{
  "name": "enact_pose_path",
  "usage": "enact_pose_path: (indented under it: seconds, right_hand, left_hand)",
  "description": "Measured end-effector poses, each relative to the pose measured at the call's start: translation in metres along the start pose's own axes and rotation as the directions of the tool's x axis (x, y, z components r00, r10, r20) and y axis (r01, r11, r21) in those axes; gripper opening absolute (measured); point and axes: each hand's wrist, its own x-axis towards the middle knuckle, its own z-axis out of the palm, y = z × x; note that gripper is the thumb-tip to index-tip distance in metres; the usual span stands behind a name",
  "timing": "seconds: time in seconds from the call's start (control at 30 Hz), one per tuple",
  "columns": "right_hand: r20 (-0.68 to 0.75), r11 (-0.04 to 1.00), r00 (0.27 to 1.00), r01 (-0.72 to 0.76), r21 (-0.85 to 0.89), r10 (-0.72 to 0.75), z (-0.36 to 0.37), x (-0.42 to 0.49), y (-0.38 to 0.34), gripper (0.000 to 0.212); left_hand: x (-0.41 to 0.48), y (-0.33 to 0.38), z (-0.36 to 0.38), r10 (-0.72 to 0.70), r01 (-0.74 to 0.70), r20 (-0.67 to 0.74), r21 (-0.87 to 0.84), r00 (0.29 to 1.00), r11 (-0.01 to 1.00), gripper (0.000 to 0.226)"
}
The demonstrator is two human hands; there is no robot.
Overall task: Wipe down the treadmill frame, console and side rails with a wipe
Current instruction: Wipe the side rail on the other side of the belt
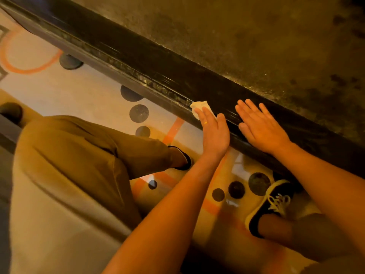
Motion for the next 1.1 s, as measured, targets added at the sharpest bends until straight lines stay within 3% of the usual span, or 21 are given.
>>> enact_pose_path:
  seconds: [0.13,0.3,0.4,0.8,1.0,1.1]
  right_hand:
    - [0.015,1.0,1.0,-0.013,0.002,0.013,-0.002,0.004,-0.002,0.064]
    - [0.017,1.0,1.0,-0.013,0.015,0.013,0.0,0.004,0.0,0.064]
    - [0.006,1.0,1.0,-0.015,0.014,0.015,0.0,0.003,0.001,0.063]
    - [-0.007,0.994,0.999,-0.041,0.103,0.042,-0.003,0.005,-0.001,0.061]
    - [0.024,0.989,1.0,0.006,0.145,-0.009,-0.018,0.064,-0.032,0.065]
    - [0.023,0.989,1.0,-0.009,0.15,0.006,-0.024,0.105,-0.056,0.061]
  left_hand:
    - [0.004,0.001,-0.005,0.015,-0.017,-0.059,-0.028,0.998,0.999,0.068]
    - [-0.005,-0.004,0.0,0.047,-0.047,0.011,0.037,0.999,0.998,0.076]
    - [0.007,-0.004,-0.013,0.066,-0.065,-0.022,0.05,0.998,0.997,0.078]
    - [0.032,0.02,-0.052,-0.056,0.055,-0.048,-0.03,0.997,0.998,0.073]
    - [0.032,0.005,-0.062,0.019,-0.019,0.015,-0.042,1.0,0.999,0.073]
    - [0.045,0.002,-0.077,0.056,-0.055,-0.046,0.025,0.997,0.998,0.071]
